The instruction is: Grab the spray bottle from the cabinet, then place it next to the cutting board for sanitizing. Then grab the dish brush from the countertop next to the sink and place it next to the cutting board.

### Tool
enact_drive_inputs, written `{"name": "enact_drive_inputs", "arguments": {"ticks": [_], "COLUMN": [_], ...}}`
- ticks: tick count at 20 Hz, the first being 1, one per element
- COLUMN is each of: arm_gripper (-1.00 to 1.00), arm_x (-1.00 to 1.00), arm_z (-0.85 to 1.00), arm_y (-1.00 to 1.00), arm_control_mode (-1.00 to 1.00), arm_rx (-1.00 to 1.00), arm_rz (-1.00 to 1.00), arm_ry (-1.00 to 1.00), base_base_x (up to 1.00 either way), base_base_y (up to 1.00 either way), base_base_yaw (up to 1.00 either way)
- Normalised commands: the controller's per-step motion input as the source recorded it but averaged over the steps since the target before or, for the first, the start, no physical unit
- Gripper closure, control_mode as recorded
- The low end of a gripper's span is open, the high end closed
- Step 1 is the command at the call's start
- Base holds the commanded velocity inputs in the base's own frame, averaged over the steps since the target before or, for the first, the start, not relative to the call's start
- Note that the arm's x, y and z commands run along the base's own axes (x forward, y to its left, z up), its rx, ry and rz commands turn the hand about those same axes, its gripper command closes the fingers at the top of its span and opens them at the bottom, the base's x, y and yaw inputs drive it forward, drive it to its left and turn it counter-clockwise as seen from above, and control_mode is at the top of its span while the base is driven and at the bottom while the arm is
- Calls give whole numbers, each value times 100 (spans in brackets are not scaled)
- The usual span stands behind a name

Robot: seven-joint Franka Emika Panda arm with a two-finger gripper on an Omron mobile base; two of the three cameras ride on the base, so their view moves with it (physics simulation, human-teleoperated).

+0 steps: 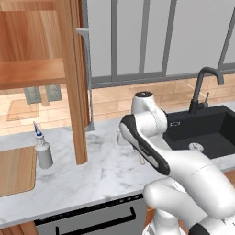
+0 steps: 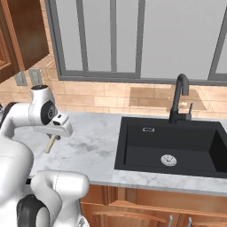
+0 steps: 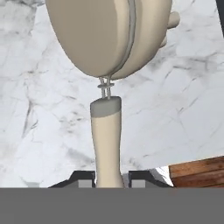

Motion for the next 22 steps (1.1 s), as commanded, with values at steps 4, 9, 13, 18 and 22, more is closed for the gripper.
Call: {"name": "enact_drive_inputs", "arguments": {"ticks": [4, 9, 13, 18, 22], "arm_gripper": [100, 100, 100, 100, 100], "arm_x": [-48, -51, -43, -65, -83], "arm_z": [96, 100, 77, 56, 64], "arm_y": [-43, -25, -3, -1, 0], "arm_control_mode": [-100, -100, -100, -100, -100], "arm_rx": [0, 4, 1, 0, 0], "arm_rz": [0, 0, 0, 0, 0], "arm_ry": [-9, -23, -26, -35, -45], "base_base_x": [0, 0, 0, 0, 0], "base_base_y": [0, 0, 0, 0, 0], "base_base_yaw": [0, 0, 0, 0, 0]}}
